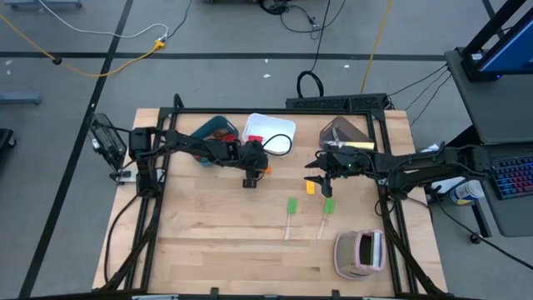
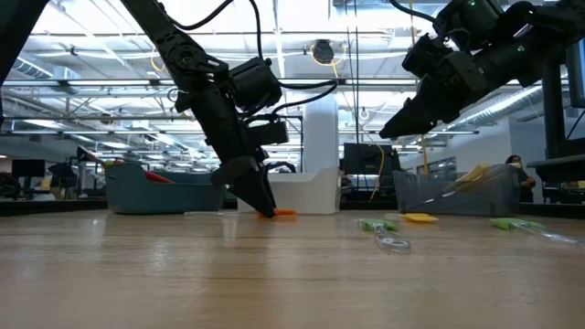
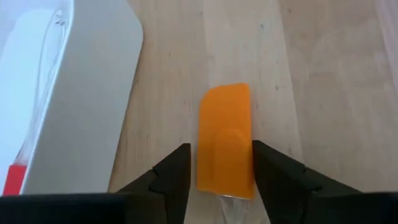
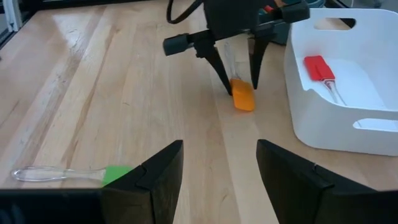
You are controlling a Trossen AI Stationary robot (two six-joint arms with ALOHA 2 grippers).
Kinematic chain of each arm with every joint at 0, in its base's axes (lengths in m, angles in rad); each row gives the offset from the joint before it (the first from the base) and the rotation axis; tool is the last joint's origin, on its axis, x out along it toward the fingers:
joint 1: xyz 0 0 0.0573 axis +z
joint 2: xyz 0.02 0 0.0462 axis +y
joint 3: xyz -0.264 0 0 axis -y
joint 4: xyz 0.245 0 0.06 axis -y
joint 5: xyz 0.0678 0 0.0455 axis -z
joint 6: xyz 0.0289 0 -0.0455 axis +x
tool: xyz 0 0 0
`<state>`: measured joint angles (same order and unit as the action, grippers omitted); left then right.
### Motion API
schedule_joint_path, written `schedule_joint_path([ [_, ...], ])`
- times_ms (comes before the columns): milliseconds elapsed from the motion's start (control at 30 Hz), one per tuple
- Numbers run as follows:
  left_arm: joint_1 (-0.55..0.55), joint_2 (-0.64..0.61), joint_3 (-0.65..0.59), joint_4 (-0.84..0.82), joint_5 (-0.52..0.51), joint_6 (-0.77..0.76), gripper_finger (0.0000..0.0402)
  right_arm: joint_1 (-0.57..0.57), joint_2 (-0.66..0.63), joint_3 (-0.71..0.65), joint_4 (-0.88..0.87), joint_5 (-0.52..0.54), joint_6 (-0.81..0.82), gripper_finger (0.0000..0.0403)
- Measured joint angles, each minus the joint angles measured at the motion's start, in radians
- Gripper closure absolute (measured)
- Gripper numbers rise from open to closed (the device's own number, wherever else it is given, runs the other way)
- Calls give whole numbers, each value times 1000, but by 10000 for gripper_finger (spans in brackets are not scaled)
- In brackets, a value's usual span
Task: Pick & Place Kitchen Items
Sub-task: Put the orange spatula into the white bin
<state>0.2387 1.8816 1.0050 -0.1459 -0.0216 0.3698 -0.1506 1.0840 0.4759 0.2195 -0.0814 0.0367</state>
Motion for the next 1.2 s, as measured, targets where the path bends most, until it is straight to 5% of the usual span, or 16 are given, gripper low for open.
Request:
schedule_joint_path([
  [133, 0, 0, 0, -3, -22, -18, 247, 18, 0, 0, 0, 0, 0, 206],
  [467, 19, -6, 1, -9, 50, -66, 388, 49, 0, 1, 0, 1, 0, 207],
  [933, -90, -126, -4, -1, -95, -164, 386, 49, 0, 0, 2, 2, 0, 206],
  [1200, -76, -264, -1, 134, -130, -77, 394, 48, 0, -128, 243, 2, -19, 206],
])
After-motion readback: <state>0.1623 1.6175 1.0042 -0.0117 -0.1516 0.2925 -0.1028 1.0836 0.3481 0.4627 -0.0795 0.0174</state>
